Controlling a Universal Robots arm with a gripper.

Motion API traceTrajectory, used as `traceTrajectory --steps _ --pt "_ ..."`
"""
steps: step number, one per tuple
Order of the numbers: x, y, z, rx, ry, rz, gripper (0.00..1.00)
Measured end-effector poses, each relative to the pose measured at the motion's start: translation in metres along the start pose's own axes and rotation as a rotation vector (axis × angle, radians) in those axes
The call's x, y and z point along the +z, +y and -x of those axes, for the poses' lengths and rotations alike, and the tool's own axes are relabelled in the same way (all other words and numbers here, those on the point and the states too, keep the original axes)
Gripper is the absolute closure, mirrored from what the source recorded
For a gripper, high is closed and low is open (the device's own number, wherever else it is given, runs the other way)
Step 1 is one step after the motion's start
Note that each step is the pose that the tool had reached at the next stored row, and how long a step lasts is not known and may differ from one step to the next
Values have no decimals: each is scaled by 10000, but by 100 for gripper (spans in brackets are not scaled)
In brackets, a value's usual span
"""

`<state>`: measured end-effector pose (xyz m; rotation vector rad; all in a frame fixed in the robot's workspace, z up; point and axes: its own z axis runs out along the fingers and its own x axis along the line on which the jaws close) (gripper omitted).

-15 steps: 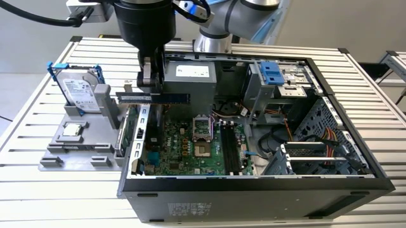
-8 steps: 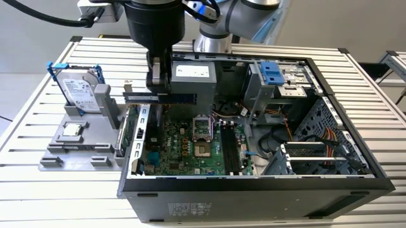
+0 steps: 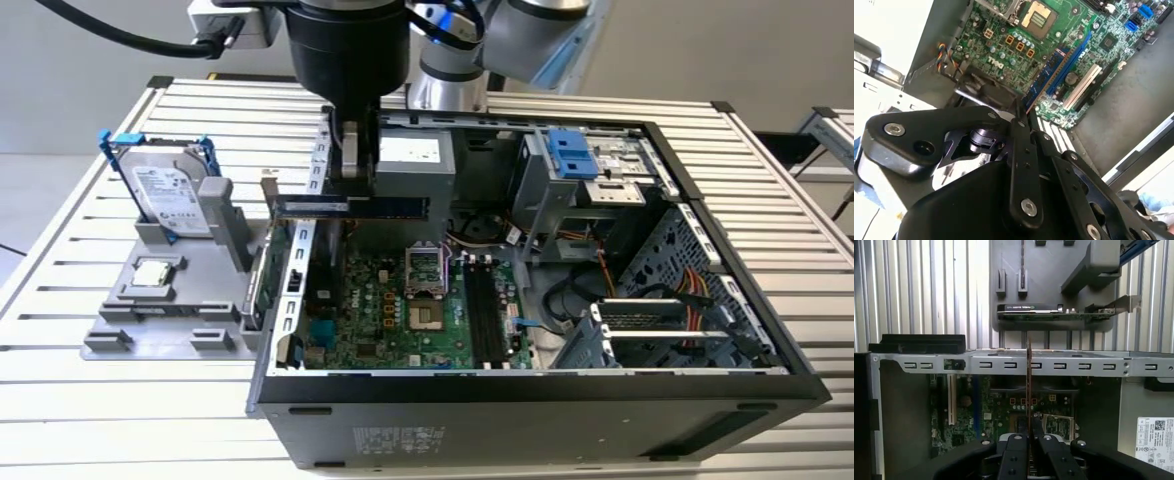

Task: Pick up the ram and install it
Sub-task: 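Pick up the ram and move it above insertion slot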

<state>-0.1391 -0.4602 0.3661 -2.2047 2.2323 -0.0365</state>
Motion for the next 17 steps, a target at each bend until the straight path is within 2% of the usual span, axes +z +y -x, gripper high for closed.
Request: traceTrajectory --steps 17 --pt "5 -277 3 0 0 0 100"
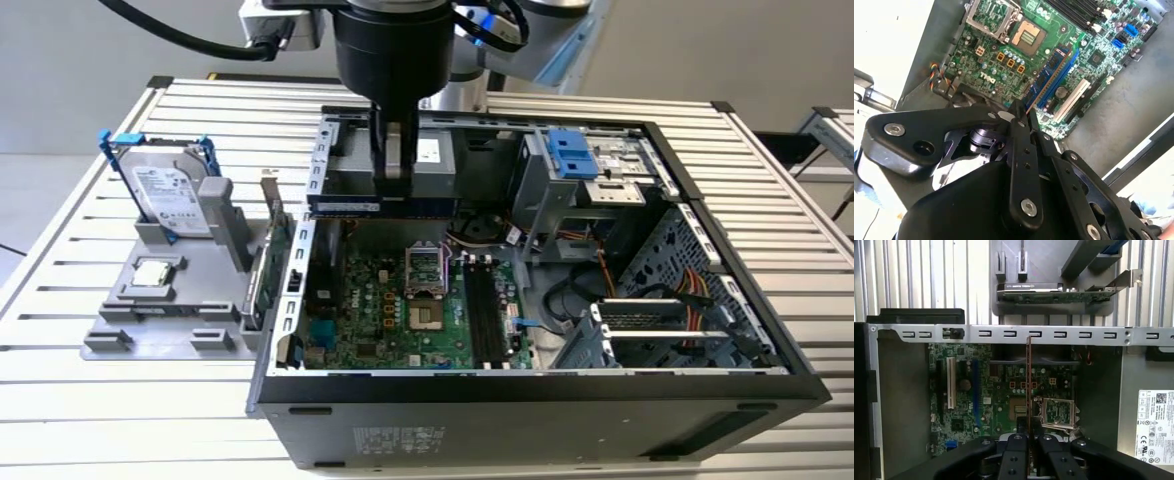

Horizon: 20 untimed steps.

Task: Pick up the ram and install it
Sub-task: 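Pick up the ram and move it above insertion slot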

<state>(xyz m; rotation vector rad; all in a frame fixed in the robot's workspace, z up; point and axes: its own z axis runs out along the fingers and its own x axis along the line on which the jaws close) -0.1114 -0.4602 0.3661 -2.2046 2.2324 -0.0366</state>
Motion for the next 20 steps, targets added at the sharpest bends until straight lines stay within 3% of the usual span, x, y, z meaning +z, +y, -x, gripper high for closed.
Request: traceTrajectory --steps 20 --pt "5 -293 4 0 0 1 100"
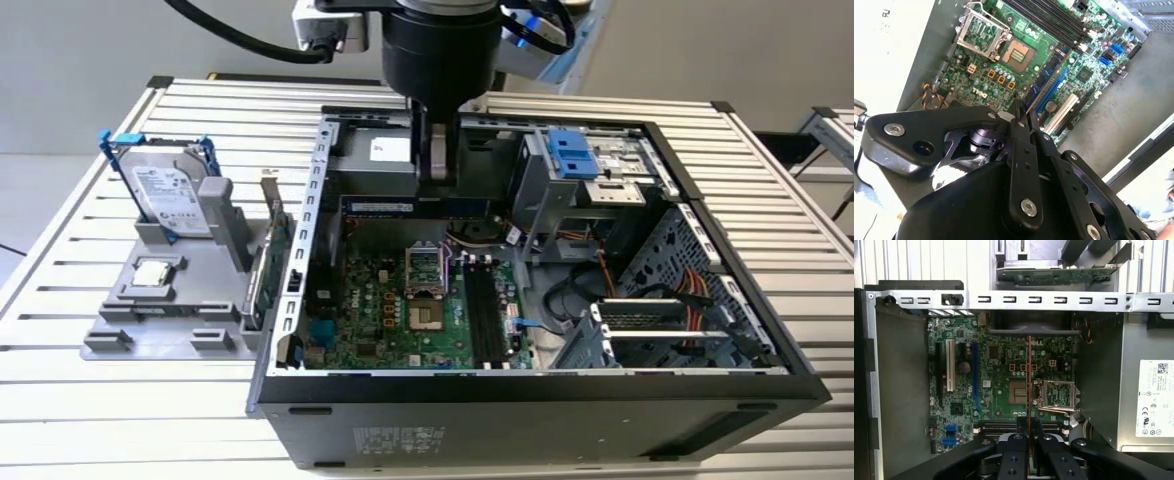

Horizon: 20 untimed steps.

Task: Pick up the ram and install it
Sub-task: 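Pick up the ram and move it above insertion slot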

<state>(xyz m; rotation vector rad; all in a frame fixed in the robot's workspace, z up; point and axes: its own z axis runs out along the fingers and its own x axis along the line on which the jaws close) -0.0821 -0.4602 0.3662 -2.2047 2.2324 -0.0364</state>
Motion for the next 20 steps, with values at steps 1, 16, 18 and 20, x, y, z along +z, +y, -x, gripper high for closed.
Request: traceTrajectory --steps 1,16,18,20 --pt "0 -14 0 0 0 0 100" --pt "5 -224 3 0 0 -1 100" --pt "5 -249 3 0 -1 -1 100" --pt "5 -276 3 0 0 -1 100"
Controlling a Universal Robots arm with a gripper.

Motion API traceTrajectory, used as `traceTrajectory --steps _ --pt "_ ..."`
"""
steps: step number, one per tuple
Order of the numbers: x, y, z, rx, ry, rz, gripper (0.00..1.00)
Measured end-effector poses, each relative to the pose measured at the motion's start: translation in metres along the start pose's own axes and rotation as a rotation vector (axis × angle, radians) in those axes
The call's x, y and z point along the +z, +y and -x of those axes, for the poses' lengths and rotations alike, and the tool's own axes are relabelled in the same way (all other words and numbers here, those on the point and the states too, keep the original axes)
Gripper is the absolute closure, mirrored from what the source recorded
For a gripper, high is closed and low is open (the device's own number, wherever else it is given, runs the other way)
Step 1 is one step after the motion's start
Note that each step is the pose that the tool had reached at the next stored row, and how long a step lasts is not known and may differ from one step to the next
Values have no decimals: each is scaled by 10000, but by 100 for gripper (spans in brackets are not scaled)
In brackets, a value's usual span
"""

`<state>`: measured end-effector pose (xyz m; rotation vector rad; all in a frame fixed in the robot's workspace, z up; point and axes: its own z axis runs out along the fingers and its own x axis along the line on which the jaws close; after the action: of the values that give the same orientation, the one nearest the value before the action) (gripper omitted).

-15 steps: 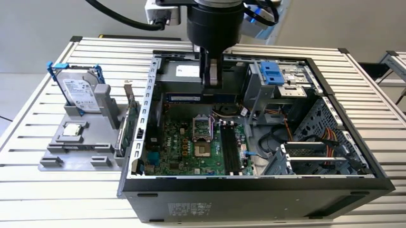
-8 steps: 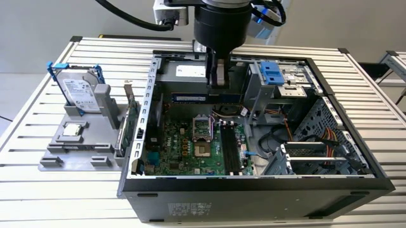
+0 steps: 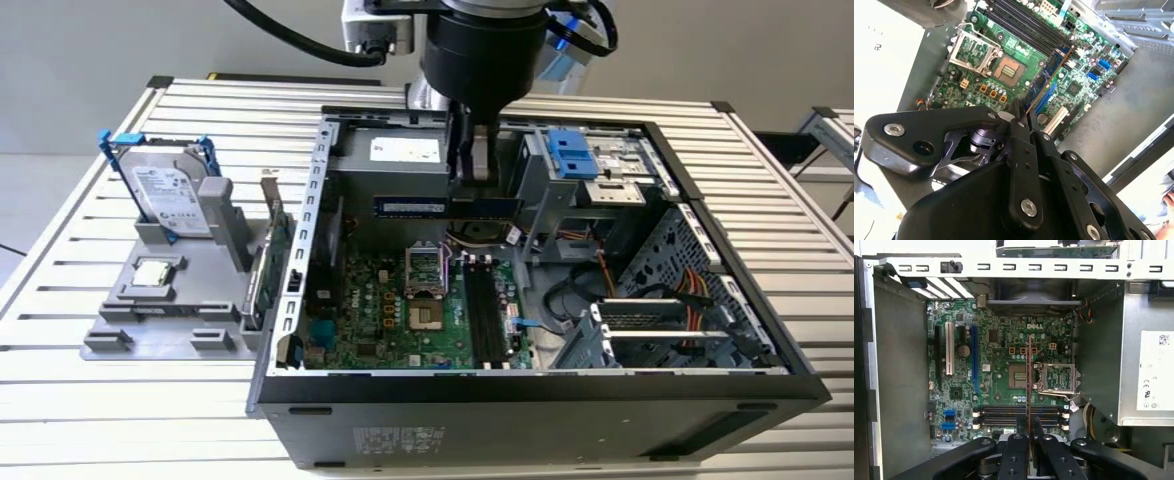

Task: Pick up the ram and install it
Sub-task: 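Pick up the ram and move it above insertion slot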

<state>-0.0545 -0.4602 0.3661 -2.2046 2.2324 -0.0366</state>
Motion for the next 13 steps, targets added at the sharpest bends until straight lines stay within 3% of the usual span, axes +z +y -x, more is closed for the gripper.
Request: traceTrajectory --steps 10,11,13 --pt "3 -125 2 0 -1 0 100" --pt "4 -188 2 0 0 0 100" --pt "4 -213 3 -1 -1 0 100"
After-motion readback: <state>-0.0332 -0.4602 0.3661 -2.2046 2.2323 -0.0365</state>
